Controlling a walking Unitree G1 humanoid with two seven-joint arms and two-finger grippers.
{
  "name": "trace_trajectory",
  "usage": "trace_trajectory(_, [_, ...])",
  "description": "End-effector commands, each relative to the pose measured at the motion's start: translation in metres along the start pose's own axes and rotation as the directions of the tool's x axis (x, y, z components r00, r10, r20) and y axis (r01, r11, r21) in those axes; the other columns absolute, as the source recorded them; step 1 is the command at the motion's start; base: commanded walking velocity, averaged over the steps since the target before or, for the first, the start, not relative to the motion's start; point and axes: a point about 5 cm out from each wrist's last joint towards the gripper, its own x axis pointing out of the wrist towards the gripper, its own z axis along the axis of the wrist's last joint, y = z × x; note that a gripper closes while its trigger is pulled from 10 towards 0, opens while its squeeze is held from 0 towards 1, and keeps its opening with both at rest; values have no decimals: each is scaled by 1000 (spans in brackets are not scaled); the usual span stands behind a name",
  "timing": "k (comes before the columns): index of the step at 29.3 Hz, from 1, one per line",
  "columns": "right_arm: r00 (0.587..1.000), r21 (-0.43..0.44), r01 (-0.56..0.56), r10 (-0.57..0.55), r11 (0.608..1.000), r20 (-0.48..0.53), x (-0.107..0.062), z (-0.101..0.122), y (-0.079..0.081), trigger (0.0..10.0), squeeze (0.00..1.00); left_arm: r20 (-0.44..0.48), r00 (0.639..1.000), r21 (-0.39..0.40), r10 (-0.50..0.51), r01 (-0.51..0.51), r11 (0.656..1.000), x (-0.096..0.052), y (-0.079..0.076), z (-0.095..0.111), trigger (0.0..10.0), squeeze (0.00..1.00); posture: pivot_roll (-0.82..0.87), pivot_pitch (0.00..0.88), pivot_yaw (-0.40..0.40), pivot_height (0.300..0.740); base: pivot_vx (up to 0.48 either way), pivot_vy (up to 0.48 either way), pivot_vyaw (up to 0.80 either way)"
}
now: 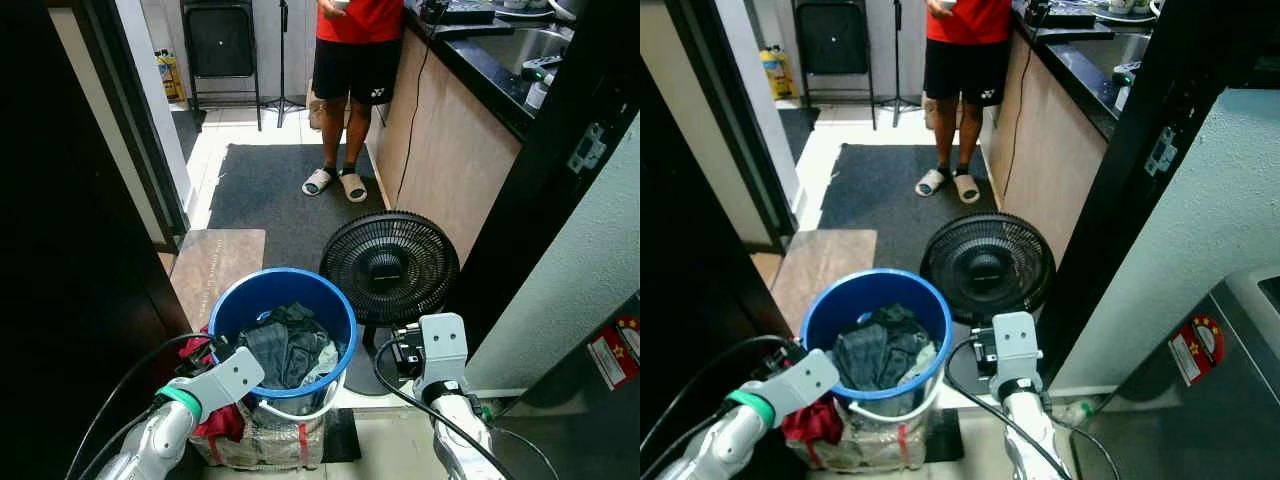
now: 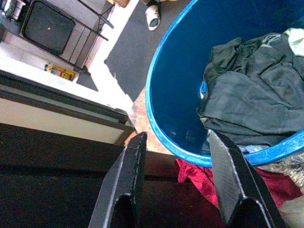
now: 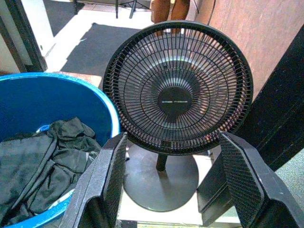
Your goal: Clothes washing
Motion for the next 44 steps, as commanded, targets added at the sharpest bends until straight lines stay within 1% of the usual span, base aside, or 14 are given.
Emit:
trace_trajectory(1, [1000, 4, -4, 4, 1000, -21, -3, -4, 2, 10000, 0, -15, 1000, 1, -19, 19, 1000, -3, -3, -5, 10000, 0, -13, 43, 68, 740, 0, 0, 0])
trace_trajectory(11, [1000, 1, -7, 7, 1000, -18, -2, -2, 3, 10000, 0, -16, 999, -25, -34, 33, 999, -3, 0, -3, 10000, 0, -16, 41, 66, 740, 0, 0, 0])
trace_trajectory(19, [1000, 2, 7, -7, 1000, -11, -3, -1, 0, 10000, 0, -15, 999, -26, -34, 34, 999, -2, 1, -2, 10000, 0, -23, 44, 74, 740, 0, 0, 0])
trace_trajectory(26, [1000, 9, -3, 3, 1000, -11, -4, -1, 4, 10000, 0, -13, 999, -27, -35, 35, 999, -2, 2, -1, 10000, 0, -24, 47, 71, 740, 0, 0, 0])
trace_trajectory(44, [1000, 9, -5, 5, 1000, -18, -4, -2, 5, 10000, 0, -18, 999, -30, -38, 38, 999, -4, 4, -4, 10000, 0, -12, 45, 73, 740, 0, 0, 0])
